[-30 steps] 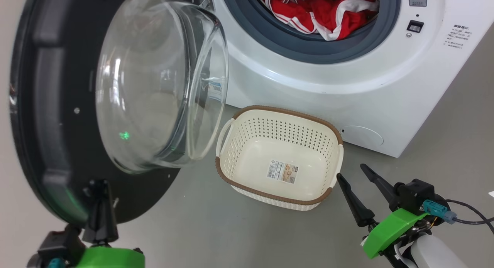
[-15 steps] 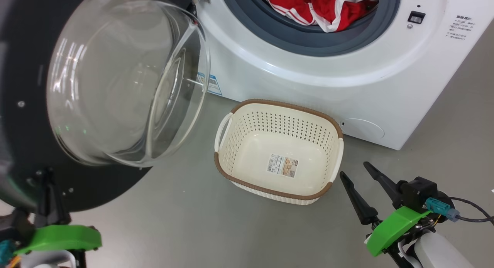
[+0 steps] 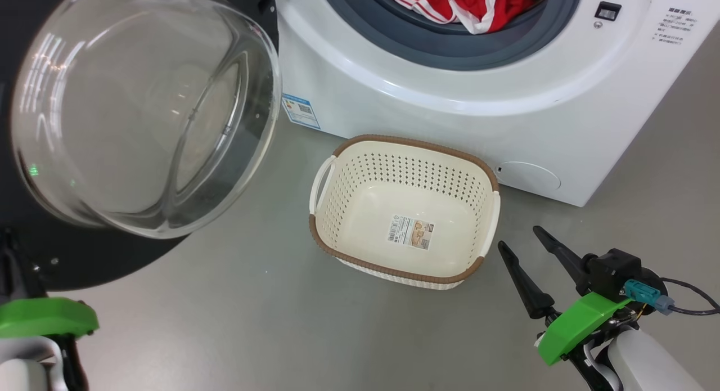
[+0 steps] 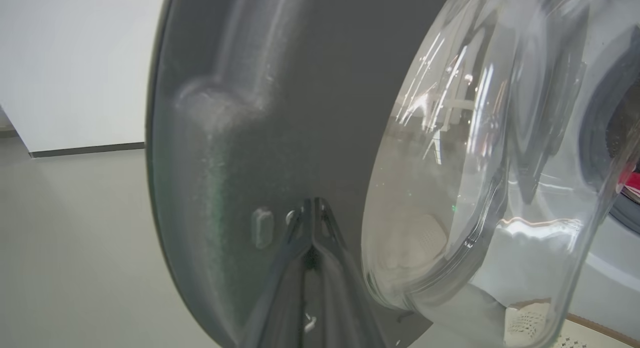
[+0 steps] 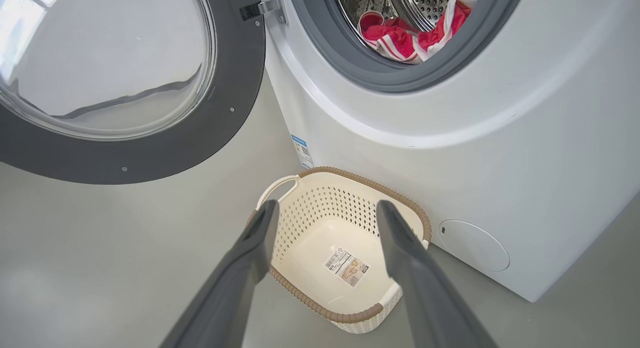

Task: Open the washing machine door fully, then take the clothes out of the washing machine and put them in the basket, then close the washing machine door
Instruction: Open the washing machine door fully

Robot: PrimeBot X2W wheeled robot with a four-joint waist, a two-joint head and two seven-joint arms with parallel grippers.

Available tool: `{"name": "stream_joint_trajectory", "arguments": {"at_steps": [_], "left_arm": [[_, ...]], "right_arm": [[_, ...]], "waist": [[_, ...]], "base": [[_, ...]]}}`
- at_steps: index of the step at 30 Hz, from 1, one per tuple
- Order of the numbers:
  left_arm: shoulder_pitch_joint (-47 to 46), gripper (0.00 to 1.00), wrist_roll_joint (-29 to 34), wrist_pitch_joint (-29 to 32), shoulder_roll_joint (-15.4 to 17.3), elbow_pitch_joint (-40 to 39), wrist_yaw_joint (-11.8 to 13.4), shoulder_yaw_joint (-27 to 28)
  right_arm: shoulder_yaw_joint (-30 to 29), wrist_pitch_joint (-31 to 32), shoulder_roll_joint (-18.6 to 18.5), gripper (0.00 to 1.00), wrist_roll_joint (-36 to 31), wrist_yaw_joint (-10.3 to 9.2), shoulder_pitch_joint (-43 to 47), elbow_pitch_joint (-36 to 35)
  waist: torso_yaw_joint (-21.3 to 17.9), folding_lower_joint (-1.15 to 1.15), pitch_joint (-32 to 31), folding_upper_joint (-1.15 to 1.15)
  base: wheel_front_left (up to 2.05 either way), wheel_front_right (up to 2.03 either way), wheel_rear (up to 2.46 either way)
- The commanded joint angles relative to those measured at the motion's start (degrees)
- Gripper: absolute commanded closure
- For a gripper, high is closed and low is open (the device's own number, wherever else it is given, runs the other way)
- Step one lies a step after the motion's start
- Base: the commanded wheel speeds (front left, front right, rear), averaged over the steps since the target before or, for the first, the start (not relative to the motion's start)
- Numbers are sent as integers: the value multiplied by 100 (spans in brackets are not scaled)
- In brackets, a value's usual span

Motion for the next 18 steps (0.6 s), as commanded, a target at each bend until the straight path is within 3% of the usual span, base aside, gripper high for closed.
{"name": "stream_joint_trajectory", "arguments": {"at_steps": [1,18], "left_arm": [[-255,100,104,-31,394,-5,-29,362],[-963,100,474,-31,598,805,-158,957]], "right_arm": [[119,-69,-27,0,-65,9,-83,-125],[93,-69,-156,0,-262,9,-214,-326]], "waist": [[-26,0,31,0],[-149,0,244,0]], "base": [[0,0,0],[0,0,0]]}}
